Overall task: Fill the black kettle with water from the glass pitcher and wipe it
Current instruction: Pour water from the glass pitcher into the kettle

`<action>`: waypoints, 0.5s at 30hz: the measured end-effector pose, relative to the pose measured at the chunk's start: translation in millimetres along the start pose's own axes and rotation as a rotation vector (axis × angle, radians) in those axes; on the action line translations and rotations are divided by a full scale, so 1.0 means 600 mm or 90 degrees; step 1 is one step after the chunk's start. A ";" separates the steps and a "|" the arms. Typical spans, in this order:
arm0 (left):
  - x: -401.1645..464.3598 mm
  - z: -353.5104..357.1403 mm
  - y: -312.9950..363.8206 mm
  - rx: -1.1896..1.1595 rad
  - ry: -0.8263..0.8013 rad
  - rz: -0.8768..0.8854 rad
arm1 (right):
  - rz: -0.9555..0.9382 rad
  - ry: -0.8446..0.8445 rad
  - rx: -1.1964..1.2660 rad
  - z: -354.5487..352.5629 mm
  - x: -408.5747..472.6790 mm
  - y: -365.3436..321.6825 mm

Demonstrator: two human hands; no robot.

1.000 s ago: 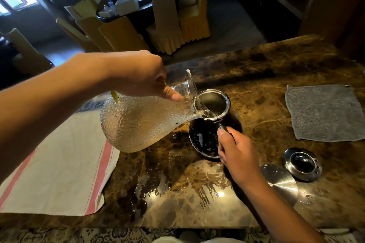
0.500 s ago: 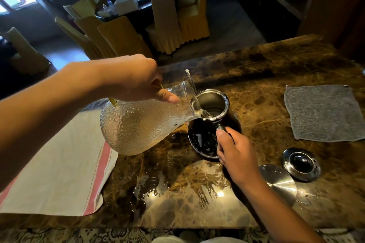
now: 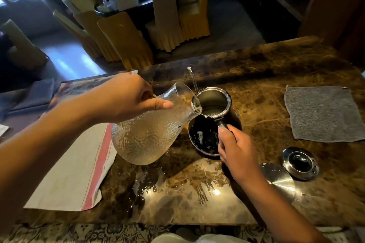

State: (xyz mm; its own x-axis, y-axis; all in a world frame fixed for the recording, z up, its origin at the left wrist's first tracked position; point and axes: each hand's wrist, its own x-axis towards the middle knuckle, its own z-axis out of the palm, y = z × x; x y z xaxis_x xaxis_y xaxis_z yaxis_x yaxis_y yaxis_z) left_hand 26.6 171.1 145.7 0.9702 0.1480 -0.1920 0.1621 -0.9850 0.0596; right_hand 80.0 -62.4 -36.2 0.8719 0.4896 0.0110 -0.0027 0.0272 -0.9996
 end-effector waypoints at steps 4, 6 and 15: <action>-0.017 0.021 -0.006 -0.083 0.004 -0.032 | -0.004 0.004 0.000 0.001 0.000 -0.002; -0.025 0.033 -0.013 -0.162 0.002 -0.059 | 0.000 0.005 -0.001 0.001 0.000 -0.002; -0.042 0.062 -0.029 -0.554 0.011 -0.115 | 0.018 0.006 -0.003 0.002 -0.001 -0.006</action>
State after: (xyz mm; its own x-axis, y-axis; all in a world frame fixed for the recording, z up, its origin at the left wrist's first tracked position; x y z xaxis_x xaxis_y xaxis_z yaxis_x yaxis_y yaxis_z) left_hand -7.5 181.1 112.9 0.9178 0.3036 -0.2559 0.3859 -0.5306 0.7547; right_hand 79.0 -61.6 -32.6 0.8758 0.4824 -0.0171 -0.0250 0.0100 -0.9996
